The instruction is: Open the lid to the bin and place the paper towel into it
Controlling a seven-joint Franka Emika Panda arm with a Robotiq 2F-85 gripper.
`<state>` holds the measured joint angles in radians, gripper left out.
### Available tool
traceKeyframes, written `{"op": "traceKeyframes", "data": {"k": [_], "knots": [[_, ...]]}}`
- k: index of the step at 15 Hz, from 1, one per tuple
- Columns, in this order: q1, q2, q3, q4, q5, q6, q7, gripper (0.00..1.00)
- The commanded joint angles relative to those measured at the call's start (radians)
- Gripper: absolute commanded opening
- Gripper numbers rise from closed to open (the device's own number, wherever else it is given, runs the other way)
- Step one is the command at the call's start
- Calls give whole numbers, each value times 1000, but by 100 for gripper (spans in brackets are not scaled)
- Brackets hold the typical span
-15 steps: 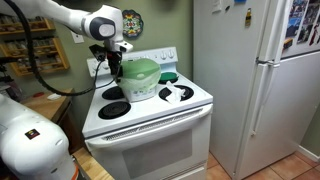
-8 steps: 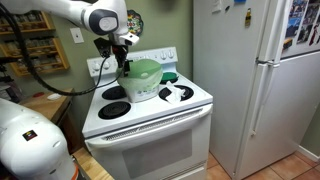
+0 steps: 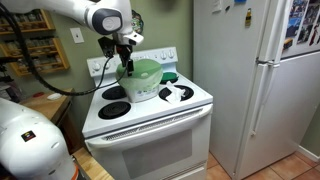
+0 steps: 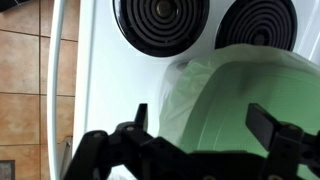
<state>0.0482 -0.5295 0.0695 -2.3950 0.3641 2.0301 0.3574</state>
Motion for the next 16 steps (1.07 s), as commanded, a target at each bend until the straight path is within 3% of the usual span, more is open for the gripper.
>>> {"op": "traceKeyframes", "data": {"k": [1,5,8,9,16], "knots": [[-13,-10,-76,-26,69,65,-112,100],[11,25,-152,-37,217,114,-242,100],[1,70,-170,-28,307,89,-280,100],[-23,46,-140,-21,259,82,-256,100],[-25,59,-136,-15,271,92,-267,100]]}}
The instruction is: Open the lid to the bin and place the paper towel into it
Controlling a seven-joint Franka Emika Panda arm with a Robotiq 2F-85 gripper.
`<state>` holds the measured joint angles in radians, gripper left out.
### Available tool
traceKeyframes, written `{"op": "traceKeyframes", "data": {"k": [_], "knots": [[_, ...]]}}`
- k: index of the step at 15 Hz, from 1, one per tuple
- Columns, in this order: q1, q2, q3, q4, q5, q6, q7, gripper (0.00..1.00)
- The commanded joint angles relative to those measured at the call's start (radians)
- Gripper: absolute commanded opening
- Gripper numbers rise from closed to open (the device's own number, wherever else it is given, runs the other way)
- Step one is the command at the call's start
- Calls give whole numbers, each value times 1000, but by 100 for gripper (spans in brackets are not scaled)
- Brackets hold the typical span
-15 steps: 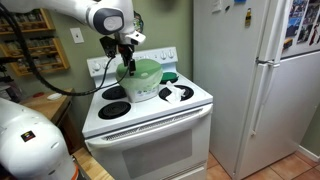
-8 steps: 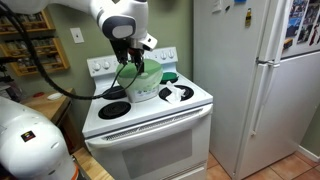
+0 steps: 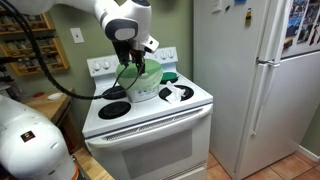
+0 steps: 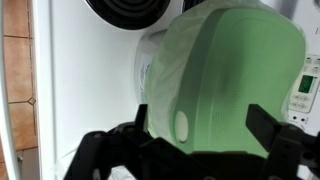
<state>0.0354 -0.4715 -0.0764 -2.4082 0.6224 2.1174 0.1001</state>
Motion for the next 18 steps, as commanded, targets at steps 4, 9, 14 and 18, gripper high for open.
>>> {"op": "traceKeyframes", "data": {"k": [4,9,14,18], "knots": [[24,-5,10,-47,136,76,-73,100],[7,9,25,-47,207,48,-127,100],[-2,29,25,-40,209,38,-116,100],[-12,78,-11,-38,237,19,-178,100]]}}
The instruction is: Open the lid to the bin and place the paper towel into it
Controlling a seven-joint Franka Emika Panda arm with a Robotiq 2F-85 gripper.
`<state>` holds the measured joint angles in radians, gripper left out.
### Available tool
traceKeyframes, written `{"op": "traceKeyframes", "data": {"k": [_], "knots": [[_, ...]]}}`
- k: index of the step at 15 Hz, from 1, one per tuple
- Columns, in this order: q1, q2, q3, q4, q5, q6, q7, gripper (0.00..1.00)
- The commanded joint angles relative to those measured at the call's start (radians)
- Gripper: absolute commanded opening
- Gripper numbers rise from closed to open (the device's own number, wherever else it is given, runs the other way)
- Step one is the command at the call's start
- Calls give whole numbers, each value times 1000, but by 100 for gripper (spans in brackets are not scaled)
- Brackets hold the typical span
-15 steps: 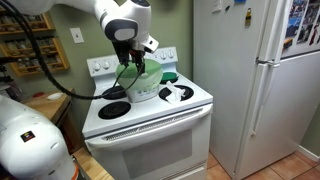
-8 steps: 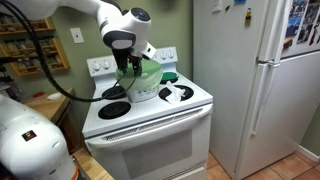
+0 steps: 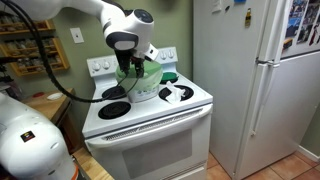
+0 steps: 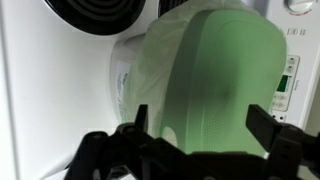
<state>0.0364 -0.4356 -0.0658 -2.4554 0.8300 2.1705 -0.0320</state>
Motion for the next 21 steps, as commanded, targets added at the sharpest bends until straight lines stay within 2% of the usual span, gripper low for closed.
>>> {"op": "traceKeyframes", "data": {"k": [1,8,21], "knots": [[-13,52,-27,10,39,-31,-62,100],[-17,118,-70,27,237,-79,-249,100],[-65,227,-56,77,403,-170,-346,100]]}}
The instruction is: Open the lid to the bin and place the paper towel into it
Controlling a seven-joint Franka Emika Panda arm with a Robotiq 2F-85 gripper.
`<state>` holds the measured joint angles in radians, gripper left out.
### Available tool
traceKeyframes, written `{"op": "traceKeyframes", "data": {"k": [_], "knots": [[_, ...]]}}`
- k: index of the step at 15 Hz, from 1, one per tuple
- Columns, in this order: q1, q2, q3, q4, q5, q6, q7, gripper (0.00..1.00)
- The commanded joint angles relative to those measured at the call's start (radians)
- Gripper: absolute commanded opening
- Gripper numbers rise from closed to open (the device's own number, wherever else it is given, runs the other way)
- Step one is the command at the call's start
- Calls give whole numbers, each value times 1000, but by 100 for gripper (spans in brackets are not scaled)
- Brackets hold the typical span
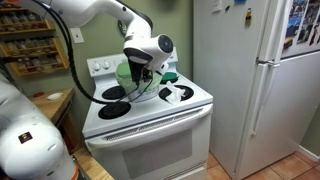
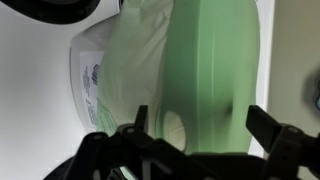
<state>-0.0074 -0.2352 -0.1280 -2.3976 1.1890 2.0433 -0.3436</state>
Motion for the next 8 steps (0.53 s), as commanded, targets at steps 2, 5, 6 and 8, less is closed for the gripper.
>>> {"op": "traceKeyframes", "data": {"k": [2,5,6,8], "knots": [[-25,37,8,27,55,-54,-39,100],[-31,44,10,35,67,-68,-46,100],[-33,43,11,37,69,-71,-47,100],[-36,38,11,41,70,-75,-48,100]]}}
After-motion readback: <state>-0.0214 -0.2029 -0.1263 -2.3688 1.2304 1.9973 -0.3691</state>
